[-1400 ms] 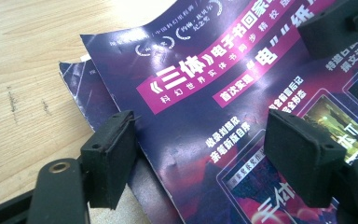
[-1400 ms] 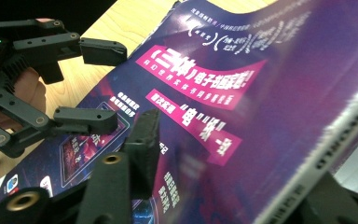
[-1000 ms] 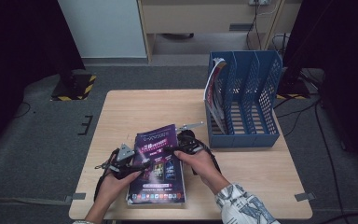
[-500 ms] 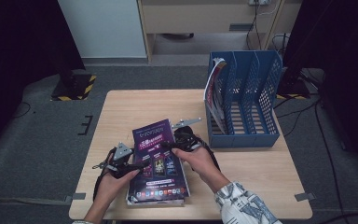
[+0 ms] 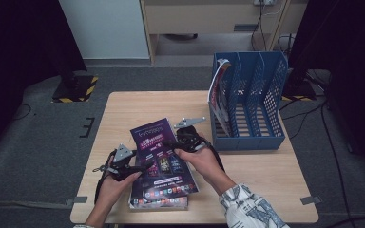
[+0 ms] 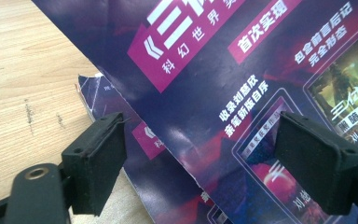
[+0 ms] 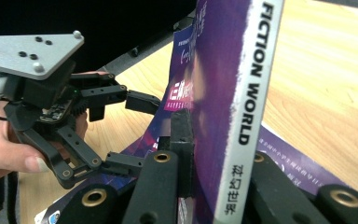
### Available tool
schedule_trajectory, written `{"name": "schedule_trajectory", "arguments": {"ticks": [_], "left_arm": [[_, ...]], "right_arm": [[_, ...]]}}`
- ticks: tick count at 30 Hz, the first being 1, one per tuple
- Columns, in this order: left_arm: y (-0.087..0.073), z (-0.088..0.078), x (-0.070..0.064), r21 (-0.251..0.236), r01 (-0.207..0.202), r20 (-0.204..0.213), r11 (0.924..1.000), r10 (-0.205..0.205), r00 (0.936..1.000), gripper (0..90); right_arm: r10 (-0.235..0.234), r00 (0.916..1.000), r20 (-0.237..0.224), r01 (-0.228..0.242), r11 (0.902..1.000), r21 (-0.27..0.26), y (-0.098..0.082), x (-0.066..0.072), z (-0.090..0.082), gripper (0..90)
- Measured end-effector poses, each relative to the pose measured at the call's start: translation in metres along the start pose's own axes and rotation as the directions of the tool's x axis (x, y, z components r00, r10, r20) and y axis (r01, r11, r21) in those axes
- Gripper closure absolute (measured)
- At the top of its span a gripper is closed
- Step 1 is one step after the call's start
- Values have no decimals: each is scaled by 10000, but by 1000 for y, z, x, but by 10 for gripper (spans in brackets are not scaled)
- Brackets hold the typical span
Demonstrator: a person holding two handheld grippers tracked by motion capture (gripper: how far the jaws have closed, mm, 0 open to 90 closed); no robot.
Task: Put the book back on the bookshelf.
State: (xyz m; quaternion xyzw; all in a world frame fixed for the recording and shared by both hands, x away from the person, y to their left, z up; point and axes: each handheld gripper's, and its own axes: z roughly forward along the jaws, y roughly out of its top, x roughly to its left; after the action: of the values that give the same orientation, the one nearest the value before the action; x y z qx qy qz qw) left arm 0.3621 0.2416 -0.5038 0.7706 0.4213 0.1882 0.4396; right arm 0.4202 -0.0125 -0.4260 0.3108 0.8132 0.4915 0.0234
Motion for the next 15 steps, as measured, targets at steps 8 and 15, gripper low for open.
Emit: {"name": "schedule_trajectory", "arguments": {"ticks": [8, 15], "left_arm": [[1, -1, 1, -157, 174, 133, 9997, -172, 9998, 148], [1, 0, 1, -92, 144, 335, 9999, -141, 9993, 123]], "right_arm": [[-330, 9994, -56, 329, 9992, -207, 6, 6, -5, 828], [-562, 9983, -148, 554, 9973, -476, 11, 8, -10, 829]]}}
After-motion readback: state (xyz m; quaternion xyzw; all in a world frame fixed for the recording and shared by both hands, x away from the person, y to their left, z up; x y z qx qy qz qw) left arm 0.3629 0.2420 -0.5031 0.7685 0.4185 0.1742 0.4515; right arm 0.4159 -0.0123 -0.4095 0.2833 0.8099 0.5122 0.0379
